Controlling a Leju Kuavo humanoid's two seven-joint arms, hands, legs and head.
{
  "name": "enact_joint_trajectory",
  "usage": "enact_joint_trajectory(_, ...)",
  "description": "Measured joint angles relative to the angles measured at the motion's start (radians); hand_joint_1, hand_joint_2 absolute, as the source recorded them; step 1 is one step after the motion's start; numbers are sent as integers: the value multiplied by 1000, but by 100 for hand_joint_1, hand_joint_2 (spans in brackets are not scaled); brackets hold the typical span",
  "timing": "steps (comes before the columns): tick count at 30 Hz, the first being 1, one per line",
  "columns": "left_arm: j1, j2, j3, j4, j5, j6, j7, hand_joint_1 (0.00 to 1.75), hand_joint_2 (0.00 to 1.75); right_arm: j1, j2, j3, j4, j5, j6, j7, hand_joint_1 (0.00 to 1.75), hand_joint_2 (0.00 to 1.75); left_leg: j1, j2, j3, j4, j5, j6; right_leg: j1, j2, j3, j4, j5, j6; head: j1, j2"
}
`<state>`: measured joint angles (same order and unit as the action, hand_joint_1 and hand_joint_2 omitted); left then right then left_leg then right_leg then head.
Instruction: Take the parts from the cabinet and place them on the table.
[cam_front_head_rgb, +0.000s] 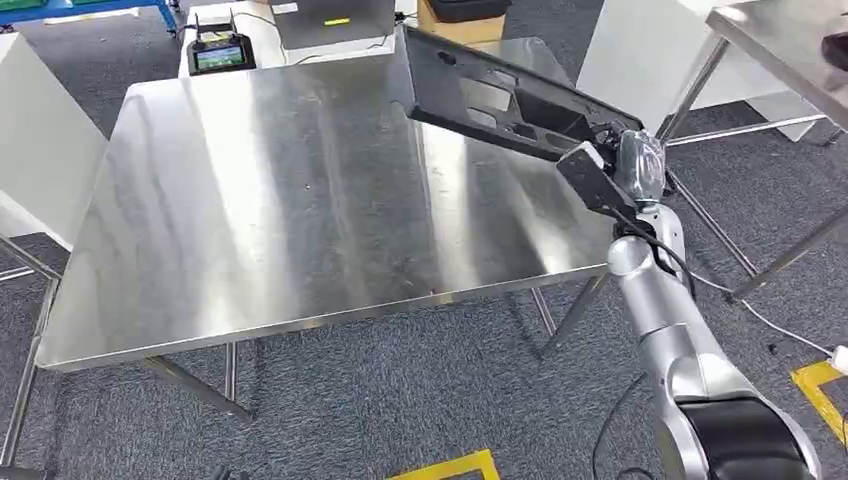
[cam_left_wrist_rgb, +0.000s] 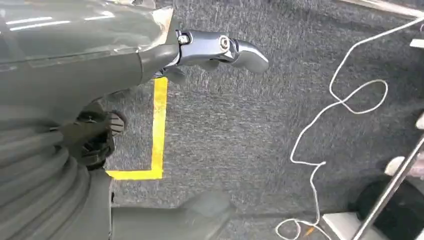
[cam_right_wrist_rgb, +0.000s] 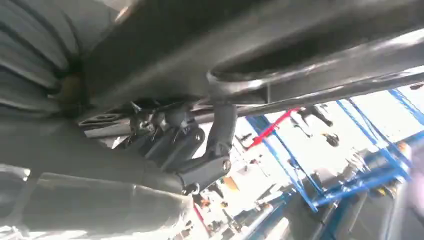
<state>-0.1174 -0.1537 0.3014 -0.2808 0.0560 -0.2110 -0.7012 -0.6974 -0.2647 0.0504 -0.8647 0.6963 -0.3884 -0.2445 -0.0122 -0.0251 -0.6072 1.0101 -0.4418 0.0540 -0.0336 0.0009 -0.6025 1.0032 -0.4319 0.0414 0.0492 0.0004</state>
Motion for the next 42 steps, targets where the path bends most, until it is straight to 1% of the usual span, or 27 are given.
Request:
enact_joint_trajectory(1,5,0,1,-15,-12,0,-1,0,175,-15,11,3,25,16,-11,11,175,175,2,5,-3,14,-13,-8,0,2,3,-1,-1,-5,0,0)
enact_joint_trajectory(2,10,-3,1,-39,-28,0,-2,0,175,-33,23,4,60,36,-33,23,175,175,4,10,-24,64,-42,-17,0,1,7,-1,-3,-16,-5,0)
enact_joint_trajectory(3,11,-4,1,-57,-42,-1,-2,0,175,-51,32,4,97,56,-56,33,175,175,8,14,-61,137,-77,-24,1,1,8,-1,-4,-21,-5,0)
enact_joint_trajectory(4,12,-4,1,-68,-53,-6,-2,0,175,-66,42,6,140,80,-84,52,175,175,11,18,-107,220,-110,-29,3,1,9,-1,-5,-22,-5,0)
enact_joint_trajectory(5,15,-5,0,-77,-60,-13,-2,0,175,-79,48,8,174,95,-103,67,175,175,14,19,-147,289,-130,-31,5,1,10,-1,-7,-24,-5,0)
enact_joint_trajectory(6,21,-6,-2,-89,-63,-26,-2,0,175,-89,53,8,216,101,-119,77,175,175,15,21,-173,323,-127,-31,6,1,13,-1,-9,-27,-5,0)
enact_joint_trajectory(7,29,-8,-3,-102,-63,-43,-2,0,175,-92,56,8,251,102,-129,79,175,175,15,22,-170,300,-99,-29,8,1,16,-1,-11,-29,-5,0)
enact_joint_trajectory(8,36,-9,-3,-114,-63,-54,-2,0,175,-93,58,8,276,102,-140,79,175,175,15,22,-142,234,-52,-24,9,1,20,-1,-13,-30,-5,0)
enact_joint_trajectory(9,42,-10,-4,-130,-63,-63,-2,0,175,-93,60,6,301,102,-152,79,175,175,15,22,-100,143,-2,-16,11,2,25,-1,-15,-29,-5,0)
enact_joint_trajectory(10,47,-10,-5,-143,-63,-67,-2,0,175,-93,62,5,321,107,-165,84,175,175,12,21,-55,52,40,-5,12,2,30,-2,-19,-27,-5,0)
enact_joint_trajectory(11,49,-10,-5,-154,-61,-74,-2,0,175,-93,63,5,340,115,-178,90,175,175,9,20,-31,14,29,3,14,2,29,-3,-21,-24,-3,0)
enact_joint_trajectory(12,51,-10,-5,-161,-59,-79,-2,0,175,-96,63,4,362,127,-192,101,175,175,4,21,-32,6,29,5,19,2,26,-3,-22,-19,-4,0)
enact_joint_trajectory(13,55,-12,-6,-167,-59,-83,-1,0,175,-96,63,3,380,143,-197,120,175,175,2,22,-33,8,28,6,17,1,26,-3,-22,-18,-5,0)
enact_joint_trajectory(14,58,-13,-6,-173,-59,-85,-2,0,175,-96,67,3,396,164,-197,140,175,175,-1,22,-32,7,25,10,14,1,28,-8,-23,-12,-5,0)
enact_joint_trajectory(15,59,-13,-6,-177,-59,-87,-2,0,175,-102,68,4,406,187,-197,156,175,175,-1,22,-27,-5,29,14,16,1,35,-21,-18,-5,-4,0)
enact_joint_trajectory(16,63,-15,-6,-183,-59,-89,-2,0,175,-101,70,8,415,214,-197,176,175,175,4,21,-13,-26,43,5,28,1,43,-17,-20,-7,-3,0)
enact_joint_trajectory(17,62,-17,-6,-184,-59,-93,-3,0,175,-111,74,12,429,240,-197,193,175,175,1,21,-10,-32,46,-14,27,1,48,-36,-12,-15,2,0)
enact_joint_trajectory(18,60,-21,-5,-185,-59,-93,-2,0,175,-123,78,19,443,268,-197,216,175,175,-4,20,-11,-33,46,-13,30,-2,49,-38,-14,-13,2,0)
enact_joint_trajectory(19,62,-21,-5,-185,-59,-93,-2,0,175,-128,87,26,450,288,-197,234,175,175,-6,19,-10,-33,43,-9,29,-3,50,-39,-15,-14,0,0)
enact_joint_trajectory(20,62,-22,-4,-185,-59,-93,-2,0,175,-130,94,33,458,301,-196,251,175,175,-7,19,-11,-32,43,-8,28,-3,50,-41,-14,-14,2,0)
enact_joint_trajectory(21,62,-23,-3,-186,-59,-94,-2,0,175,-131,102,38,466,313,-195,260,175,175,-8,18,-13,-30,43,-7,28,-4,49,-41,-14,-13,2,0)
enact_joint_trajectory(23,64,-24,3,-186,-64,-94,-2,0,175,-136,125,50,481,347,-186,285,175,175,-12,18,-14,-29,42,-1,25,-4,49,-41,-14,-13,1,0)
enact_joint_trajectory(26,64,-26,11,-190,-72,-93,-2,0,175,-141,156,82,498,420,-181,320,175,175,-14,17,-14,-28,42,2,23,-5,49,-42,-13,-12,1,0)
enact_joint_trajectory(28,64,-26,16,-191,-75,-93,-2,0,175,-145,171,98,507,436,-172,325,175,175,-15,17,-14,-28,42,4,22,-5,49,-42,-12,-10,2,0)
enact_joint_trajectory(34,64,-25,34,-191,-97,-91,-2,0,175,-165,223,141,526,490,-124,323,175,175,-16,18,-14,-28,43,6,22,-5,48,-42,-11,-8,1,0)
enact_joint_trajectory(37,64,-25,34,-191,-98,-91,-2,0,175,-168,241,153,531,494,-121,320,175,175,-15,18,-14,-28,44,7,22,-5,48,-42,-11,-8,1,0)
enact_joint_trajectory(42,64,-24,36,-191,-99,-91,-2,0,175,-171,255,161,536,493,-121,319,175,175,-14,18,-13,-28,44,7,23,-5,48,-42,-11,-8,1,0)
